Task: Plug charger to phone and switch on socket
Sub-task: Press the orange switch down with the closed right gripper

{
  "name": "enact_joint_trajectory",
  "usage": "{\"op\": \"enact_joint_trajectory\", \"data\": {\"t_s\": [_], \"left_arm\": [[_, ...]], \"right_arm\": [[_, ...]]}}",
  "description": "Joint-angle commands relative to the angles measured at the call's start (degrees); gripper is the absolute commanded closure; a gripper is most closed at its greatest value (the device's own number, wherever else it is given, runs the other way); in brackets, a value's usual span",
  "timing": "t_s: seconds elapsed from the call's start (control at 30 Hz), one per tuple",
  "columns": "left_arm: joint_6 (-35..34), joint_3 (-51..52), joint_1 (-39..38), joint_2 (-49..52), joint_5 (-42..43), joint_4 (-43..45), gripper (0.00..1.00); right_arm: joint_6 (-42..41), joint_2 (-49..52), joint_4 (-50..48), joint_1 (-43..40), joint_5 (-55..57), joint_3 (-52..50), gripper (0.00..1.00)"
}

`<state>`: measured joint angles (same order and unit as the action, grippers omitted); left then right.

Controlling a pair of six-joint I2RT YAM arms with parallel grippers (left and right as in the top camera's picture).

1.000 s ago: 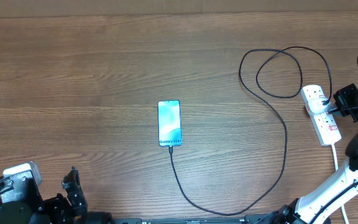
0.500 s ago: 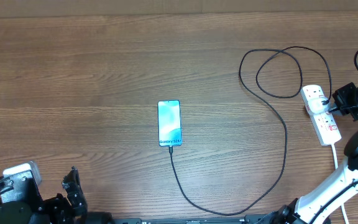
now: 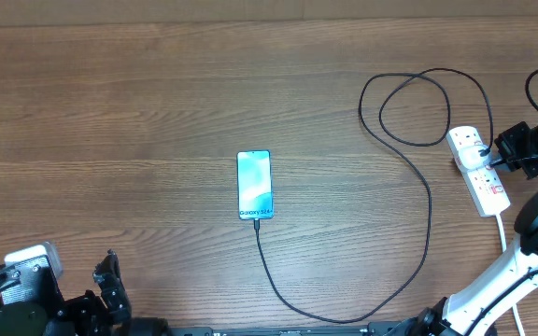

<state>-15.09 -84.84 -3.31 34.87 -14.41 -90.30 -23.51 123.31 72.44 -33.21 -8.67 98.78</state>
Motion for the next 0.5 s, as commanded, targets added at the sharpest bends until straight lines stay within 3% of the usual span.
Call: {"op": "enact_joint_trajectory", "data": {"t_s": [0.0, 0.47], "left_arm": [[-0.5, -0.2, 0.4, -0.7, -0.8, 0.1, 0.00], [-0.5, -0.2, 0.4, -0.7, -0.8, 0.1, 0.00]], "right_arm": [[-2.5, 0.5, 0.9, 0.8, 3.0, -0.2, 0.96], [-1.5, 0.5, 2.2, -0.2, 1.3, 2.8, 0.96]]}}
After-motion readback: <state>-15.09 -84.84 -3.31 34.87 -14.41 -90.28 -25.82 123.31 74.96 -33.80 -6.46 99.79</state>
